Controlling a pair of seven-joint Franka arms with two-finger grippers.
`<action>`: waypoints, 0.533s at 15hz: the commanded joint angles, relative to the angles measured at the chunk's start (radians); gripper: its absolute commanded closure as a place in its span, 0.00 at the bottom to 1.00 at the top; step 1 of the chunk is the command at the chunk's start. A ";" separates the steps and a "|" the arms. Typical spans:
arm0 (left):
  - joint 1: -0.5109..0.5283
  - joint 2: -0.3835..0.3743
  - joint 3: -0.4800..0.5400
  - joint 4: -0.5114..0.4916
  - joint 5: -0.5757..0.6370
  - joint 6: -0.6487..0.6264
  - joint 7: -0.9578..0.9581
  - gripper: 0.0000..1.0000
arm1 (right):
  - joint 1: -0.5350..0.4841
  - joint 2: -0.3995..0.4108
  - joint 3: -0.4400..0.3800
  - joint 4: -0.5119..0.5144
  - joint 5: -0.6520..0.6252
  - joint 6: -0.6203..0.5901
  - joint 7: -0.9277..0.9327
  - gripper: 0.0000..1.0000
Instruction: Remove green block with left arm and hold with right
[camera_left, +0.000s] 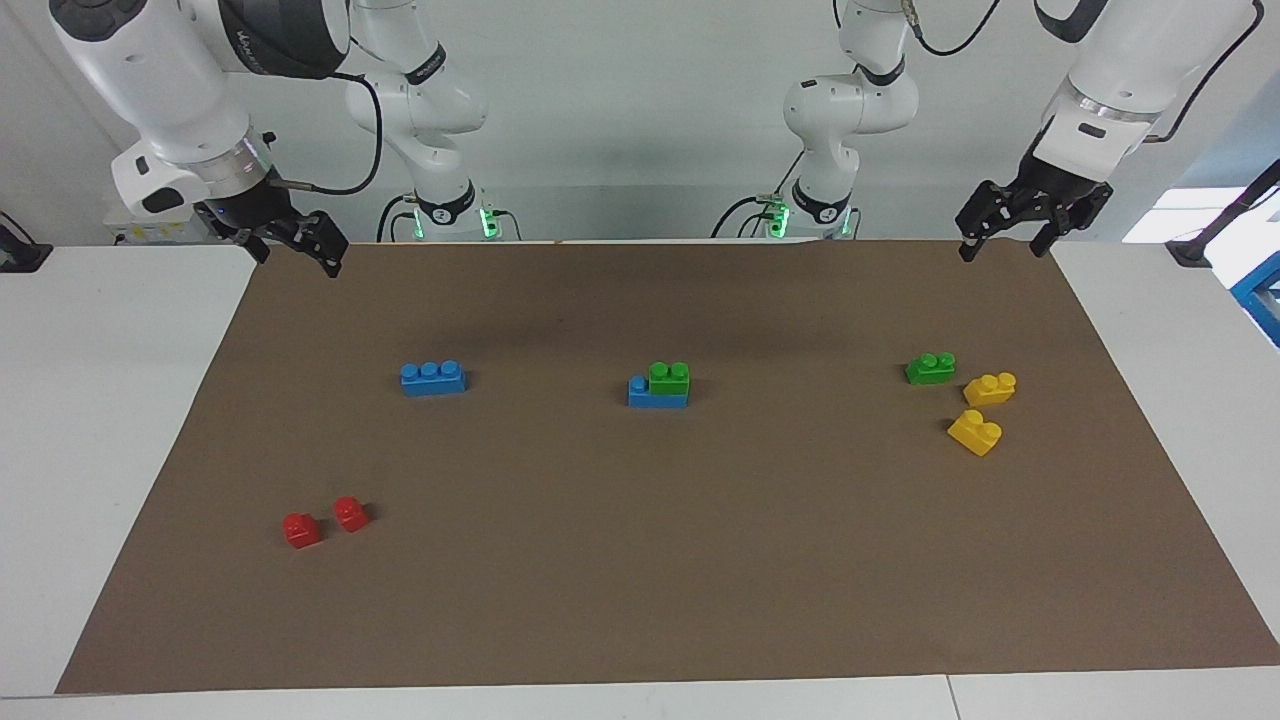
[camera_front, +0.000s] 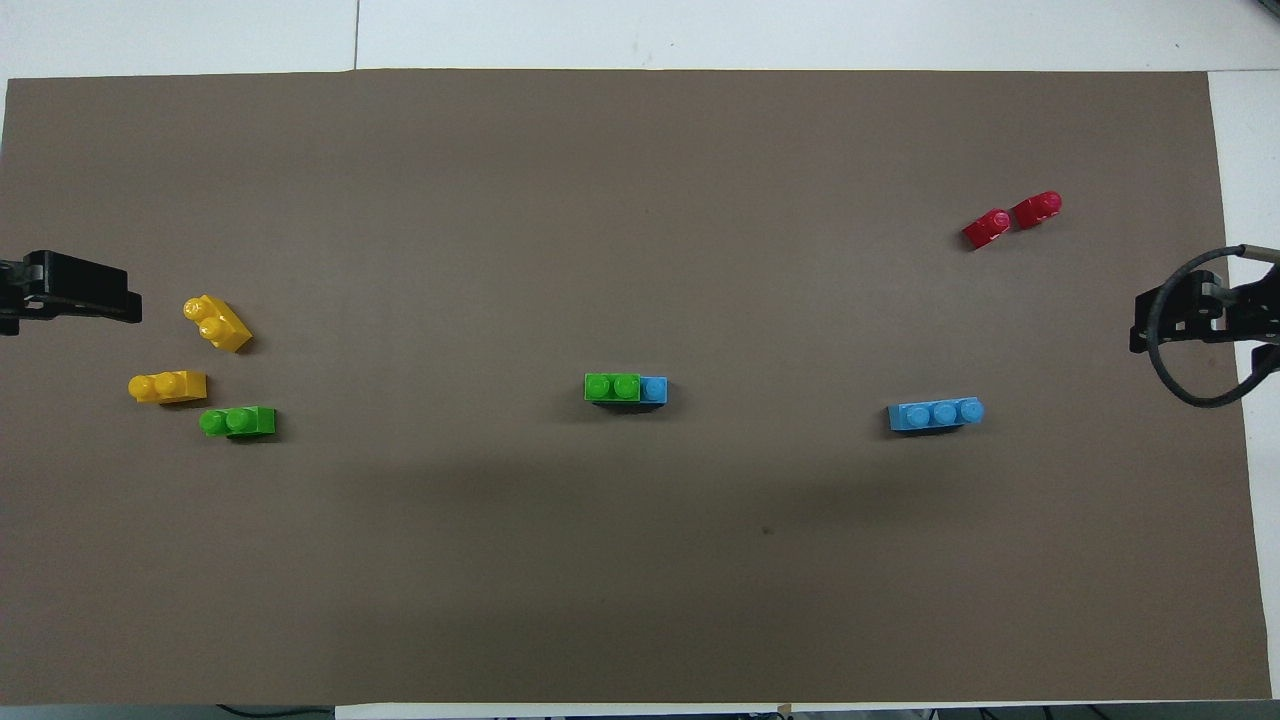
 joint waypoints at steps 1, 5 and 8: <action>0.002 -0.023 -0.002 -0.021 -0.009 0.013 -0.005 0.00 | -0.015 -0.017 0.009 -0.018 0.005 -0.003 -0.008 0.00; 0.002 -0.023 -0.002 -0.021 -0.009 0.013 -0.005 0.00 | -0.015 -0.019 0.009 -0.018 0.005 -0.003 -0.008 0.00; 0.002 -0.023 -0.002 -0.022 -0.009 0.027 -0.006 0.00 | -0.015 -0.019 0.009 -0.018 0.005 -0.003 -0.008 0.00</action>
